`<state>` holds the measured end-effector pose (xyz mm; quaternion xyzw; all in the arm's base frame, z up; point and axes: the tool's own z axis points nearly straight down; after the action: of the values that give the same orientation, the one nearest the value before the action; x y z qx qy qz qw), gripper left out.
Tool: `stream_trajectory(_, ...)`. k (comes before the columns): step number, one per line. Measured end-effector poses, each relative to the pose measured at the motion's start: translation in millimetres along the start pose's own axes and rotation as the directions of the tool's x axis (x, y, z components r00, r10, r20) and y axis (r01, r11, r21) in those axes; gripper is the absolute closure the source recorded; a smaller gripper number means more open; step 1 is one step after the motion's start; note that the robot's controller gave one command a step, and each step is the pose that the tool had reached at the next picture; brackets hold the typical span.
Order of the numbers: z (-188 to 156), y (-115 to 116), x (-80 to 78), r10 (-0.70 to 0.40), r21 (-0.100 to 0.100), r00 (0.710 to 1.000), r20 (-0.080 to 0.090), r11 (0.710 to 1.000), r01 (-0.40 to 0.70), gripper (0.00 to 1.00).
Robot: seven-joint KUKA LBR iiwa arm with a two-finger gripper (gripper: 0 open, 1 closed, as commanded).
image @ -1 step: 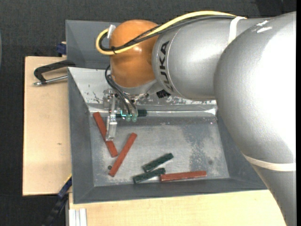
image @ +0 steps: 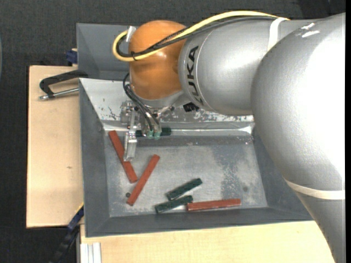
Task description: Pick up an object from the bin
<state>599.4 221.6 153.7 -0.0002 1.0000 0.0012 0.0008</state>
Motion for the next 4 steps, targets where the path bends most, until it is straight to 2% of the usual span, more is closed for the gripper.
stream_trajectory(1, 45, 0, 6.1, 0.342, -0.001, 0.94, 0.002, 0.94, -0.342, 0.0)
stream_trajectory(2, 60, 0, 10.2, 0.514, 0.002, 0.858, -0.002, 0.858, -0.513, 0.0)
stream_trajectory(3, 53, 3, 7.1, 0.725, -0.001, 0.689, 0.001, 0.689, -0.725, 0.0)
stream_trajectory(4, 84, 5, 23.7, 0.69, 0.004, 0.724, -0.001, 0.724, -0.69, 0.0)
